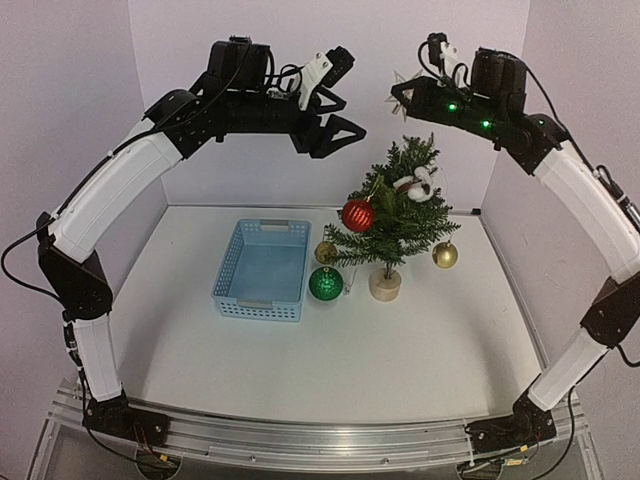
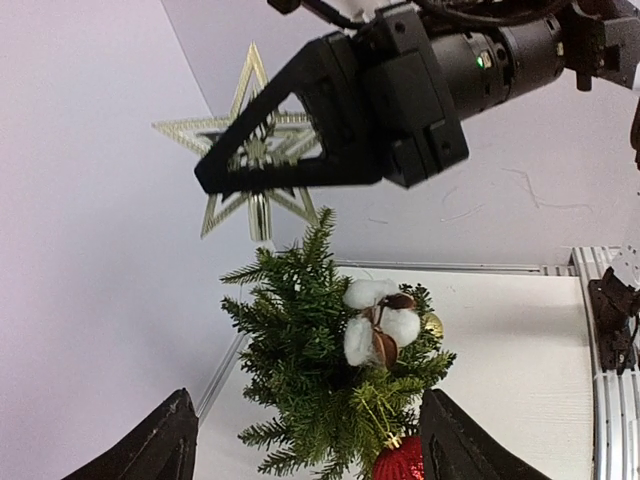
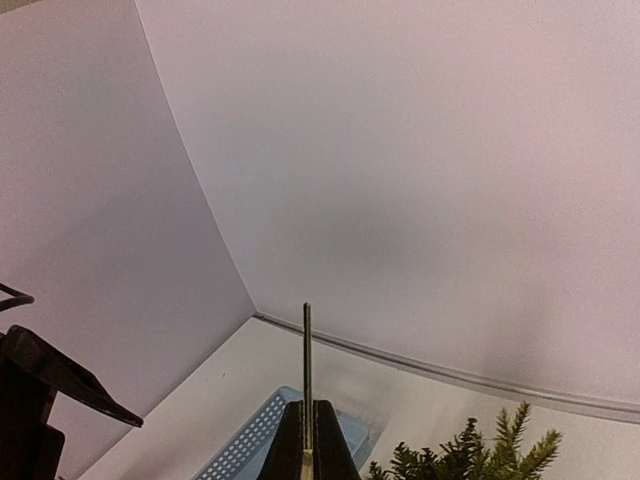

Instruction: Decorate the small christmas tree

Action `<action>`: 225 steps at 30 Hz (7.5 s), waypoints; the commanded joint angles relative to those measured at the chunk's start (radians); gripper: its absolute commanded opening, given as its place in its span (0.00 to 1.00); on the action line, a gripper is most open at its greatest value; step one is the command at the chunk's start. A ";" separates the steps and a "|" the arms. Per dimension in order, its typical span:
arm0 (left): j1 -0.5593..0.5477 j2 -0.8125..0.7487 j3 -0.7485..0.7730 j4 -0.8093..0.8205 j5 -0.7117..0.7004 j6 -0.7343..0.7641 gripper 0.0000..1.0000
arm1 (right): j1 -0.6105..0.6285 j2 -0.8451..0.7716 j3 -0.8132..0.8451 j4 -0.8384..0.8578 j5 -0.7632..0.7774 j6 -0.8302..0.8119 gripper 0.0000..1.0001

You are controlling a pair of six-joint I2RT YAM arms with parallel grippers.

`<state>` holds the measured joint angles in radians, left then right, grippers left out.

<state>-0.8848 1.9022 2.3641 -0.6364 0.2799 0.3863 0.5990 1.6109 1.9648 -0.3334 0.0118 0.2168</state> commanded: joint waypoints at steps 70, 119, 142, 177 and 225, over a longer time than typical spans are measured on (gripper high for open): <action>0.099 0.496 0.181 0.541 0.418 -0.458 0.42 | -0.031 0.039 0.079 -0.203 0.091 -0.345 0.00; 0.098 0.486 0.166 0.524 0.420 -0.456 0.40 | -0.031 0.037 0.037 -0.235 0.115 -0.356 0.00; 0.097 0.483 0.163 0.516 0.421 -0.454 0.40 | -0.033 0.051 0.020 -0.234 0.131 -0.382 0.00; 0.097 0.475 0.163 0.503 0.426 -0.446 0.41 | -0.057 -0.015 -0.097 -0.207 0.072 -0.344 0.22; 0.172 0.253 0.176 0.325 0.096 -0.242 0.62 | -0.291 -0.018 0.134 -0.218 0.347 -0.054 0.90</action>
<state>-0.7707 2.2979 2.5323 -0.2850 0.5108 0.1265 0.4237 1.6404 2.1519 -0.5619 0.2346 0.0117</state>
